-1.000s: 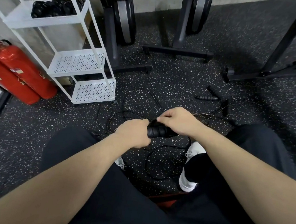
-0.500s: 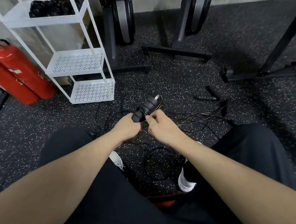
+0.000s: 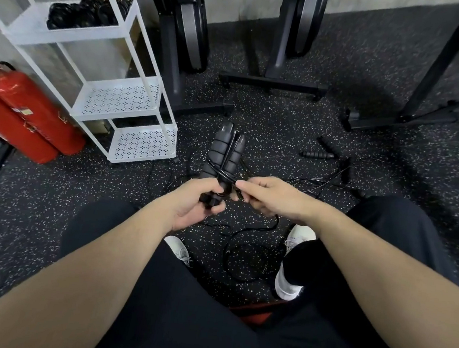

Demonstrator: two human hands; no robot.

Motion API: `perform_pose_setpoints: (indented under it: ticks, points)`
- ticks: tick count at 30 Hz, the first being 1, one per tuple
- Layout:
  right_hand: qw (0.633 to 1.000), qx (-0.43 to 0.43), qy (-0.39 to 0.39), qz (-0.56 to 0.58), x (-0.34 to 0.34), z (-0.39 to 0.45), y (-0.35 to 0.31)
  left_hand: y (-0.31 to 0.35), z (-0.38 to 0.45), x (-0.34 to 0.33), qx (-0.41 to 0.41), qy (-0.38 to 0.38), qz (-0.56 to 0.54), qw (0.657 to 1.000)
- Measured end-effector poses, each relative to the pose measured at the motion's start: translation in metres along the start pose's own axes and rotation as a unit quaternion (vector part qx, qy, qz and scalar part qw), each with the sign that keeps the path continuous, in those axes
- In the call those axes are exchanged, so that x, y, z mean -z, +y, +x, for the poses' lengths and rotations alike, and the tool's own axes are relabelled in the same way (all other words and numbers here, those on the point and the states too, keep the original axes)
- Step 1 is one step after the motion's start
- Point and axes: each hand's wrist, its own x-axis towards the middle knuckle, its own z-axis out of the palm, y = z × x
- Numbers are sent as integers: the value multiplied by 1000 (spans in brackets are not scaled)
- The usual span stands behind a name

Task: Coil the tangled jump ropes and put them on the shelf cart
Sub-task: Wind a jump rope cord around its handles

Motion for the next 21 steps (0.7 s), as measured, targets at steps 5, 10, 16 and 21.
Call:
perform_pose_setpoints:
  ticks: [5, 10, 16, 21]
  points:
    - [997, 12, -67, 39, 16, -4, 5, -2, 1, 1, -17, -35, -15, 999]
    - [998, 17, -59, 23, 26, -6, 8, -7, 1, 1, -7, -39, 15, 999]
    - [995, -25, -59, -70, 30, -11, 4, -4, -5, -8, -39, -104, -18, 994]
    - [990, 0, -117, 77, 37, -14, 6, 4, -7, -5, -29, -126, -90, 988]
